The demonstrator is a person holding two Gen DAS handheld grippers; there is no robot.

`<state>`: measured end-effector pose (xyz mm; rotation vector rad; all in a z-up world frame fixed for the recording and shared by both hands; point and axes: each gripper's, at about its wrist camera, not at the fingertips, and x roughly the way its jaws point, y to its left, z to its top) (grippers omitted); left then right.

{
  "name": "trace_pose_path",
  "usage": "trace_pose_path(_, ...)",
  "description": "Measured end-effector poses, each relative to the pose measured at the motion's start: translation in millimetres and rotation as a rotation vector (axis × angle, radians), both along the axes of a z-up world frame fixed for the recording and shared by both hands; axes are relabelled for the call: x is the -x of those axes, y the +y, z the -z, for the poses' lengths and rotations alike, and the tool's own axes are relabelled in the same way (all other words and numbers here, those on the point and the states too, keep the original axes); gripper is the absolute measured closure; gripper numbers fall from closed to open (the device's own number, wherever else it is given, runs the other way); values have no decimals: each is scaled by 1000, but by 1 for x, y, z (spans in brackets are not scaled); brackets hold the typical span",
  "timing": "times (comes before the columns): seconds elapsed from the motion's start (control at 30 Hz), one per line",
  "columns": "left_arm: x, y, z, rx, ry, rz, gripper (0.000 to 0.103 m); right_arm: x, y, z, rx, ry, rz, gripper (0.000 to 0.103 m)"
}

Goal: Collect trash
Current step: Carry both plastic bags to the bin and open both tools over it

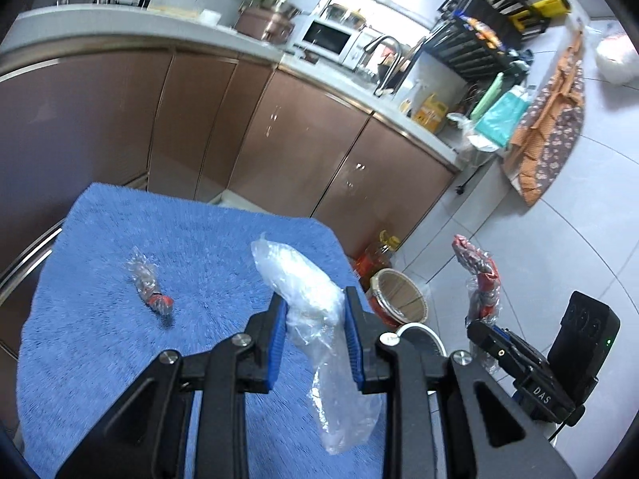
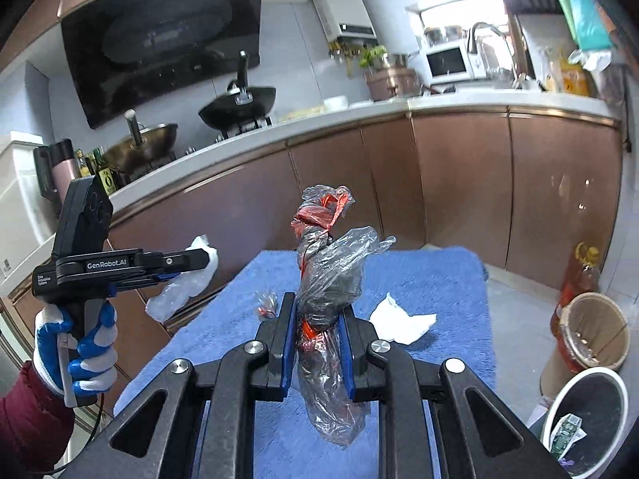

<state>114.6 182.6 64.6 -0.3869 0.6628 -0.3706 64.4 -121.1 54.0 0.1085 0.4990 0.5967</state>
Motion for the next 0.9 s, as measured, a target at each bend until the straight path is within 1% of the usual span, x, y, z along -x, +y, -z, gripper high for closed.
trace_pose_path(0.1,21,-3,-16,-4,-35,2,78,22,-7,-13,-11,-35,16,85)
trace_pose_path(0.23,45,-11,-32,-15,-71,16,78,40,-13,-25,-16,-70,30,85)
trace_pose_path(0.43,55,-36,-41,-29,-88,61,78,56,-32,-31,-25,-100,76,85)
trace_pose_path(0.63,39,-83,-36,-45,-62,138,78,51,-65,-18,-45,-83,162,85)
trace_pose_path(0.83,4,-152,-16,-78,-3,244,78,36,-111,8,-78,-26,251,85)
trace_pose_path(0.9,-12,-183,-5,-95,24,292,78,29,-125,18,-82,-5,290,85)
